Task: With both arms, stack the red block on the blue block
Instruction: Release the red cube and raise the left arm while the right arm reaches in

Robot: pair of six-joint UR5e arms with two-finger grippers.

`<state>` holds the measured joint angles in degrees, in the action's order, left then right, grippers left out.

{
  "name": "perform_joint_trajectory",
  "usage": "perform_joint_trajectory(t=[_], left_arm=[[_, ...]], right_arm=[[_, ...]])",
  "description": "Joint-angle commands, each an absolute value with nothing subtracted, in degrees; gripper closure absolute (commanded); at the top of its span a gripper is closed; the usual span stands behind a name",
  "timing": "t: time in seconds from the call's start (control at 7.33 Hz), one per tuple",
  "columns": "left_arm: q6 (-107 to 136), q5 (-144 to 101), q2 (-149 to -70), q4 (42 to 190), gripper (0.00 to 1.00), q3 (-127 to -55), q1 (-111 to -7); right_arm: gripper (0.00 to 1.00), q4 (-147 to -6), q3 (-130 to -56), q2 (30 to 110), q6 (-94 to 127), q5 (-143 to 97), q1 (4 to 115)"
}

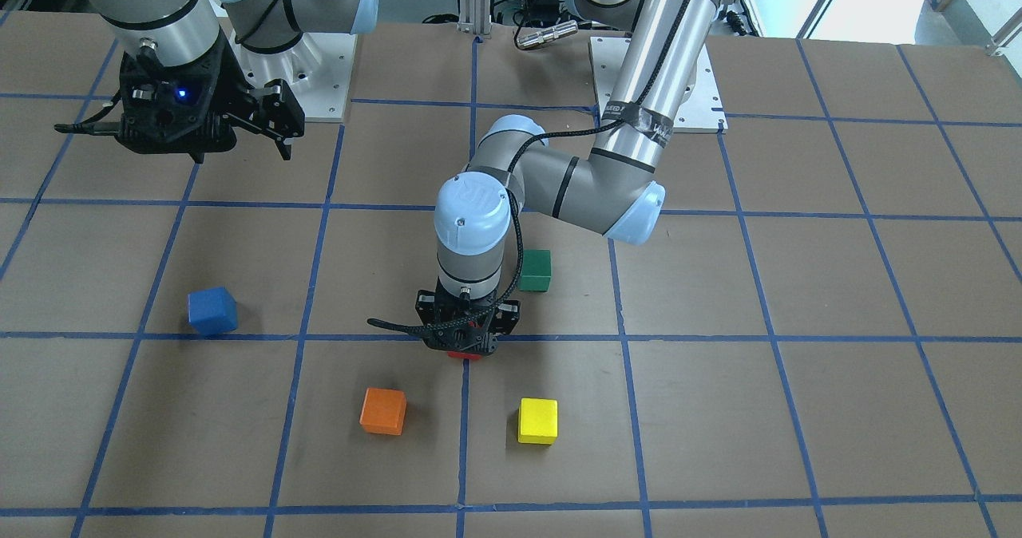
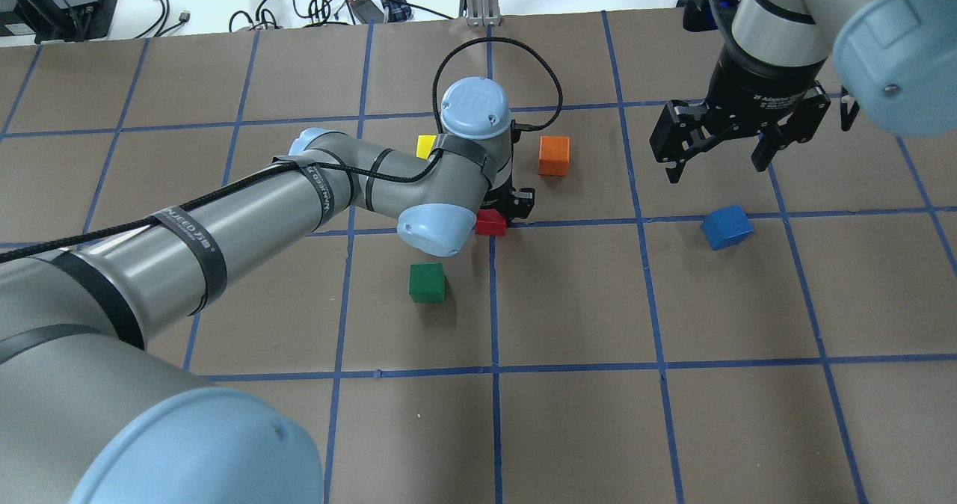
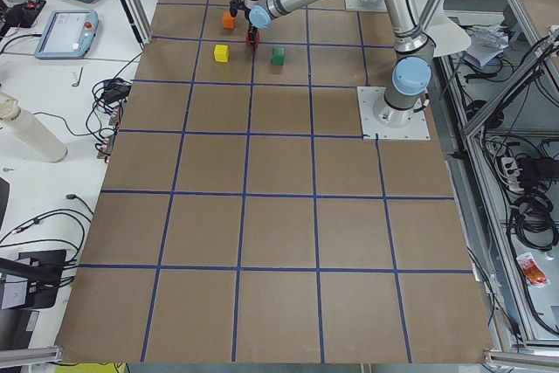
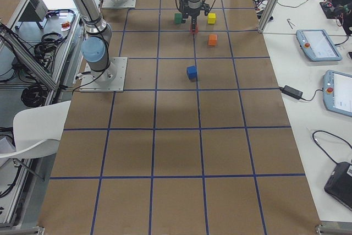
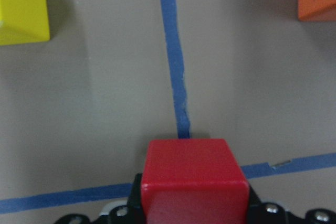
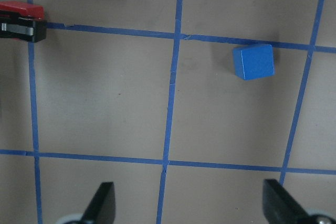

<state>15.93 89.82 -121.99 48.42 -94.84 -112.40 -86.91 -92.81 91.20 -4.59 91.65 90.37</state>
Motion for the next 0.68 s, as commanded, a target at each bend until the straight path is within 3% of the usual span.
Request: perform_joint_trajectory(t=[0.0, 0.27, 0.55], left_arm=[[10.4, 87.9, -117.1, 51.0, 0.0, -94.2, -108.7], [5.3, 87.7, -109.4, 55.6, 0.0, -94.3, -104.2], [-7.8, 88.9, -100.5, 73.2, 0.0, -94.2, -97.3]], right_arm=[[0.0, -86.9, -92.7, 91.0, -4.9, 91.8, 90.4], [0.0, -90.3, -92.9, 90.4, -5.1, 91.8, 90.4], [0.0, -91.7, -93.0, 90.1, -4.3, 92.1, 90.3]])
